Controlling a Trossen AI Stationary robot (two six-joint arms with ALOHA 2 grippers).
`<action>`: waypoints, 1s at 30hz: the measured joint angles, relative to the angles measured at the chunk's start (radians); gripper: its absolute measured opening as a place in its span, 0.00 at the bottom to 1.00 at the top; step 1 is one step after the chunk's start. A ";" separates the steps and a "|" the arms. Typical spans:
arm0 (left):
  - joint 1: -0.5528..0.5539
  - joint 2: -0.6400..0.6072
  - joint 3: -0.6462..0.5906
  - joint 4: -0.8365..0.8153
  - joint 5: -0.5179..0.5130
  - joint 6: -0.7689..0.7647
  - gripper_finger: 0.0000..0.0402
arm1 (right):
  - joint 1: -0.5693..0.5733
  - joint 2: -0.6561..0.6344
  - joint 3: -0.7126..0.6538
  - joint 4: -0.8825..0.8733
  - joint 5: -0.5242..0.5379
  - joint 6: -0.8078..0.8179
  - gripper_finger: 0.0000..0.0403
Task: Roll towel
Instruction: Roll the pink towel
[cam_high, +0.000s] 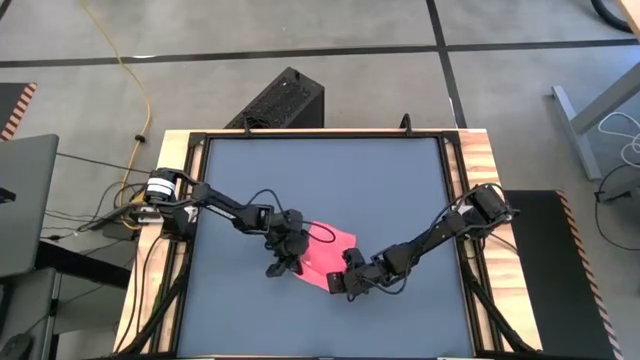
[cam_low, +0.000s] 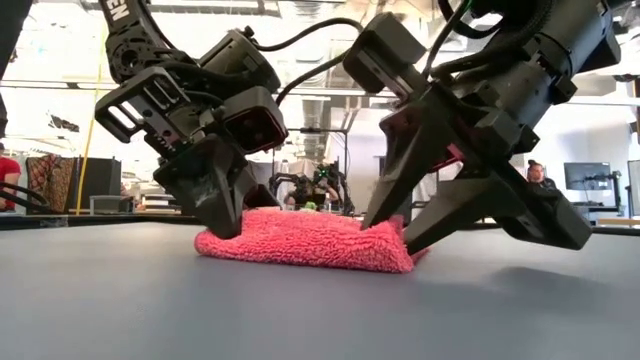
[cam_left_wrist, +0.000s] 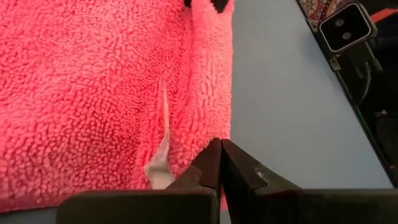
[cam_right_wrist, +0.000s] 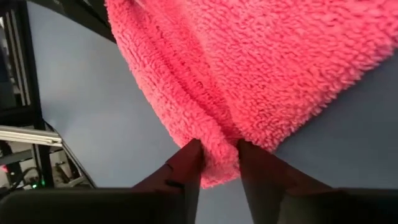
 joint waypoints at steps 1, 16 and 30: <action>0.001 0.000 0.000 0.000 0.000 -0.005 0.00 | 0.000 0.000 0.000 0.004 0.000 -0.001 0.36; 0.007 0.000 0.000 0.001 0.014 -0.123 0.00 | 0.037 -0.185 0.001 -0.219 0.074 -0.204 0.50; 0.045 -0.002 0.000 -0.017 0.042 -0.234 0.00 | 0.093 -0.124 0.008 -0.026 0.179 -1.196 0.49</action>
